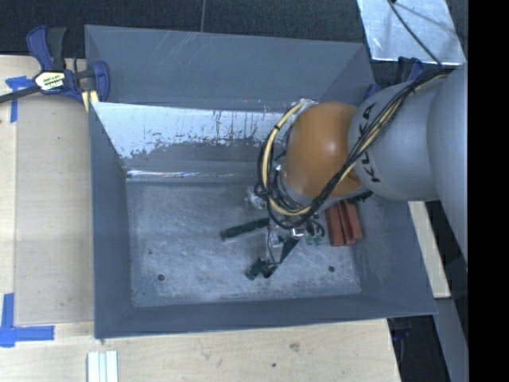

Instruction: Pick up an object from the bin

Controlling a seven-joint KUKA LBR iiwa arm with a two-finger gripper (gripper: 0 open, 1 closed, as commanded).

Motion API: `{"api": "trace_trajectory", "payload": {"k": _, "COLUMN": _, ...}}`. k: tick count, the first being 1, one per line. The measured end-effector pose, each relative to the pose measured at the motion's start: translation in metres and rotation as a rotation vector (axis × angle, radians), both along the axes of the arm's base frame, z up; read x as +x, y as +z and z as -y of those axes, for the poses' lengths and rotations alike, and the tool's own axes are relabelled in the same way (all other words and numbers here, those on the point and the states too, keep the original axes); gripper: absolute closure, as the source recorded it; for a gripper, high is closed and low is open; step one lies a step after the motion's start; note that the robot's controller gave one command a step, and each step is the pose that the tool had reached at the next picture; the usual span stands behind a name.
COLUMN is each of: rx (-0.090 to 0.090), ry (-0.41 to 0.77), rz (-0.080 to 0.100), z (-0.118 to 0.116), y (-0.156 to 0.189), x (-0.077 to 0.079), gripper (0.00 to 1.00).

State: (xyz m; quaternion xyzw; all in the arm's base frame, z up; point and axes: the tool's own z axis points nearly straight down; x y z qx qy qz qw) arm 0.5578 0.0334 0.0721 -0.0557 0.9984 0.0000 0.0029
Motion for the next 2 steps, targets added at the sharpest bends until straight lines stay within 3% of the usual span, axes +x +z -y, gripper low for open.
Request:
{"api": "trace_trajectory", "payload": {"k": 1, "rx": 0.001, "ry": -0.001, "rz": 0.002, "z": 0.000, "y": 0.000, "x": 0.001, "gripper": 1.00}}
{"api": "trace_trajectory", "payload": {"k": 2, "rx": -0.001, "ry": 0.071, "rz": 0.007, "z": 0.015, "y": 0.190, "x": -0.012, "gripper": 1.00}}
